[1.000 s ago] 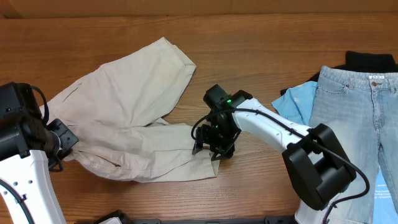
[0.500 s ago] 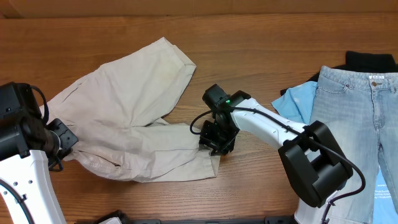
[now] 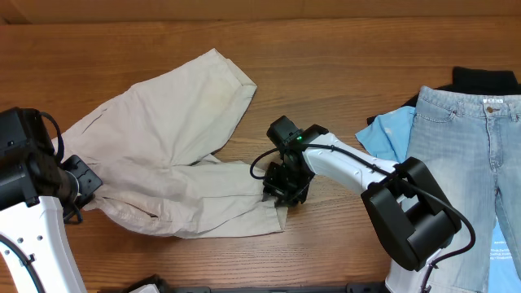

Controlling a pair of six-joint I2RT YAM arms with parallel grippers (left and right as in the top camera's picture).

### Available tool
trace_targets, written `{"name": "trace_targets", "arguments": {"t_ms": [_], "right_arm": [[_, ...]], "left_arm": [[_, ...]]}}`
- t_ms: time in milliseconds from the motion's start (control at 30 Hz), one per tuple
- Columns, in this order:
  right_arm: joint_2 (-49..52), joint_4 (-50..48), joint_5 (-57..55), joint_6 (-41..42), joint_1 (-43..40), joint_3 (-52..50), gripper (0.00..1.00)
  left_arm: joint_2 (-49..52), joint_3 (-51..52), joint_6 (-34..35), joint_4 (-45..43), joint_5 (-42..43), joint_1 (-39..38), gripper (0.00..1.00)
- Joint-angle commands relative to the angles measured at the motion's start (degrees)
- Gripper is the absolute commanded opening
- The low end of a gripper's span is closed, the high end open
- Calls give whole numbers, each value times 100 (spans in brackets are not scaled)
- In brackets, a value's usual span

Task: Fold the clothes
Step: 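Grasp the right leg hem of the shorts with the right gripper, then lift the leg with the right gripper and fold it up over the other leg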

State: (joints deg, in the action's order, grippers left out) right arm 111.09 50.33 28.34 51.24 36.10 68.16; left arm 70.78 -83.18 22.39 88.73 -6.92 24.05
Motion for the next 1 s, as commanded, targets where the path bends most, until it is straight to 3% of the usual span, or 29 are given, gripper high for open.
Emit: {"name": "trace_targets", "arguments": {"t_ms": [0, 67, 267, 600, 967], "right_arm": [[17, -31, 142, -22, 28, -22, 19], [17, -9, 181, -24, 28, -22, 4], [-96, 212, 83, -590, -155, 144, 4], [-1853, 2216, -2898, -1705, -752, 1891, 4], [-2243, 1683, -3475, -1869, -1029, 2385, 4]], "left_arm": [[-17, -17, 116, -55, -105, 42, 7], [-17, -17, 114, -52, -105, 42, 7], [-20, -17, 74, -22, -118, 42, 5], [-20, -20, 76, 588, -96, 42, 4], [-114, -11, 33, 809, 208, 42, 4]]}}
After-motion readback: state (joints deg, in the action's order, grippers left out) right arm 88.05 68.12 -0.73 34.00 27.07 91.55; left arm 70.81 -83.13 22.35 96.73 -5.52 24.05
